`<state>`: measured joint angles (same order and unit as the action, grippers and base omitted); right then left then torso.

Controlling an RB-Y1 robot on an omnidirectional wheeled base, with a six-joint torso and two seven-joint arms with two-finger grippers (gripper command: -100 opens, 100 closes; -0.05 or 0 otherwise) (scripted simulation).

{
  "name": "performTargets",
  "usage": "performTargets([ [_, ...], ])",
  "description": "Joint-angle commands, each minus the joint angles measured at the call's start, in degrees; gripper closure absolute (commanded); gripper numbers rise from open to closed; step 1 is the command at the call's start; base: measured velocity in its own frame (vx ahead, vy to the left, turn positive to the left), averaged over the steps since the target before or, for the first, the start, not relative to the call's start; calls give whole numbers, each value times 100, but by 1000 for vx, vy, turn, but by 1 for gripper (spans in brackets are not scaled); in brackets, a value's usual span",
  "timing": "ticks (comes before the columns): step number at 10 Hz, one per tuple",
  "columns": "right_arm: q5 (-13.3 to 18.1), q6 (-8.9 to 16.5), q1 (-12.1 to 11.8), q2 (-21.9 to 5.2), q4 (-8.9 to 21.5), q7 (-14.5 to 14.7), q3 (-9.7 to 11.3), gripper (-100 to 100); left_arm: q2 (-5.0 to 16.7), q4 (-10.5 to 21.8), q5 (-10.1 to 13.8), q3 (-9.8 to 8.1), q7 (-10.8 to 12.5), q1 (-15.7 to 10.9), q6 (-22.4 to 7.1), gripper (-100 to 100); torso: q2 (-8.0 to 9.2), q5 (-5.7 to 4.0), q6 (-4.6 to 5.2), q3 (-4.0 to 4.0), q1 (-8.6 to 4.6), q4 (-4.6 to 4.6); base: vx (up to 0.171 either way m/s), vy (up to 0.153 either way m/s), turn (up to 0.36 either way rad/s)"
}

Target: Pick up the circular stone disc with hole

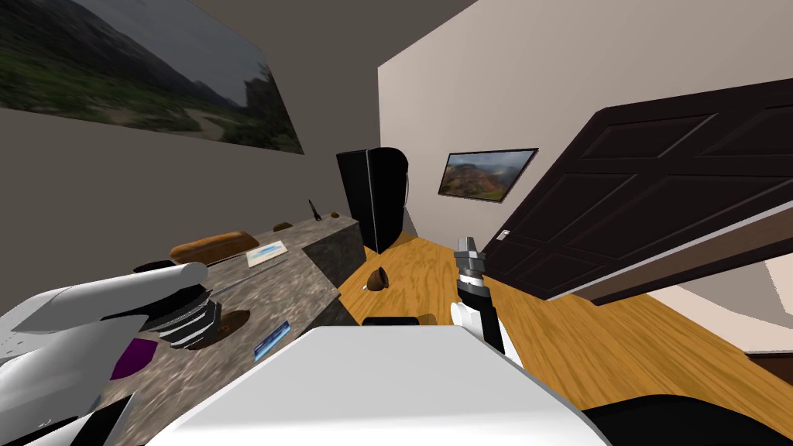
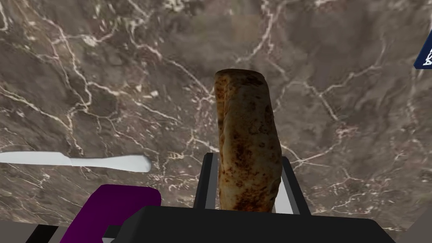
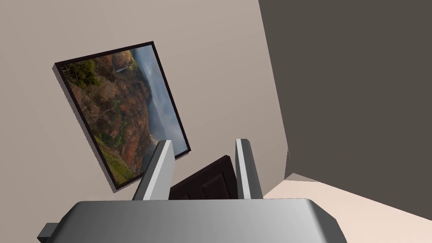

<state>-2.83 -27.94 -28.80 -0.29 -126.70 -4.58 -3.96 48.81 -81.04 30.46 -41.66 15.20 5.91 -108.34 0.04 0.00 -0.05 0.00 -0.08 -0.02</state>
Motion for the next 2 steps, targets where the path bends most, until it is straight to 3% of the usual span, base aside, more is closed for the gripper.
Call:
performTargets([
  [1,0,0,0,0,0,0,0,0,0,0,0,0,0,0,0,100,0,0,0,0,0,0,0,0,0],
  [2,0,0,0,0,0,0,0,0,8,-6,3,-4,2,-4,-20,0,0,3,-2,0,4,-1,0,0,0],
])
